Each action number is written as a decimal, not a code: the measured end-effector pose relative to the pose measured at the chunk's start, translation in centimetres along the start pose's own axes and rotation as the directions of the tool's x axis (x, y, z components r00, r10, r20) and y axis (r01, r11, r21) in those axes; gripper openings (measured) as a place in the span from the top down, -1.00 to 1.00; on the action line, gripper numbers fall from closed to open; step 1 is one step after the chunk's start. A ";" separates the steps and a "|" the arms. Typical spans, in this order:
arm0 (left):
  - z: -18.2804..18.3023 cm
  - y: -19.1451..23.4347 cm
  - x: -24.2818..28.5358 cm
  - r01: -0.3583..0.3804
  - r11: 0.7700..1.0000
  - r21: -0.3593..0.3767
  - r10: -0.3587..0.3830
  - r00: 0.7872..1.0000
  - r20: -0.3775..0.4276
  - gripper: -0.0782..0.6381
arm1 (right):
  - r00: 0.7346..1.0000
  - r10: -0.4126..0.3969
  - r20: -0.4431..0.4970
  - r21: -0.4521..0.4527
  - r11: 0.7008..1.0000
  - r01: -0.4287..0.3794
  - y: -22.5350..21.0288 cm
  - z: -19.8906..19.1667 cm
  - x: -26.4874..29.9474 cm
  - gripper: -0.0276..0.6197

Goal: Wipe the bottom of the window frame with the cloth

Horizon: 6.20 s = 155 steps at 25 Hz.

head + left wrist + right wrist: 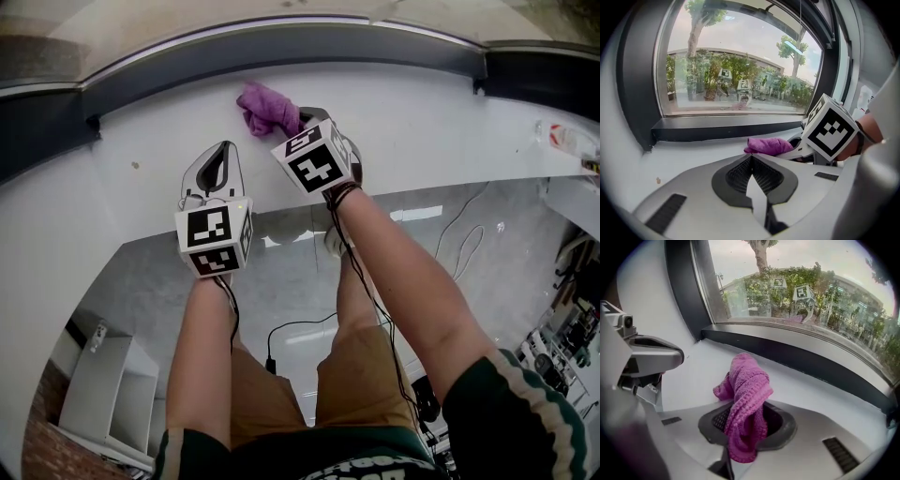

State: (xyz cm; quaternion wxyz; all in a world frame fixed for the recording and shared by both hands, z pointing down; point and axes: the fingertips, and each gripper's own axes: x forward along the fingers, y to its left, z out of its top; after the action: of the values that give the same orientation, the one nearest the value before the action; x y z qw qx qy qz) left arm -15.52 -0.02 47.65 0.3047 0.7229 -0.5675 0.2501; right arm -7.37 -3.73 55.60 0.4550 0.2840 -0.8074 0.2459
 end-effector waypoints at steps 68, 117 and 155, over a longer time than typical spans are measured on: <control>5.5 -31.5 15.0 0.264 0.924 0.277 -0.262 0.964 -0.045 0.76 | 0.988 -0.157 0.008 0.196 0.969 0.152 -26.1 -17.1 -12.8 0.60; 5.9 -44.7 19.5 0.416 0.838 0.352 -0.419 0.905 -0.072 0.76 | 0.934 -0.350 -0.066 0.218 0.909 0.356 -36.5 -24.7 -18.4 0.62; 1.5 -42.9 14.0 0.445 0.819 0.362 -0.434 0.893 -0.118 0.76 | 0.897 -0.419 -0.144 0.278 0.852 0.443 -31.2 -30.2 -20.8 0.63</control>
State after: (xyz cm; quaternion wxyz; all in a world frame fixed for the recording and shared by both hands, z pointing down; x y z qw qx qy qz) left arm 29.41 -3.14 49.78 0.2167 0.8753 -0.3216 0.2890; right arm 40.76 -1.48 55.80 0.4803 0.5144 -0.6573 0.2695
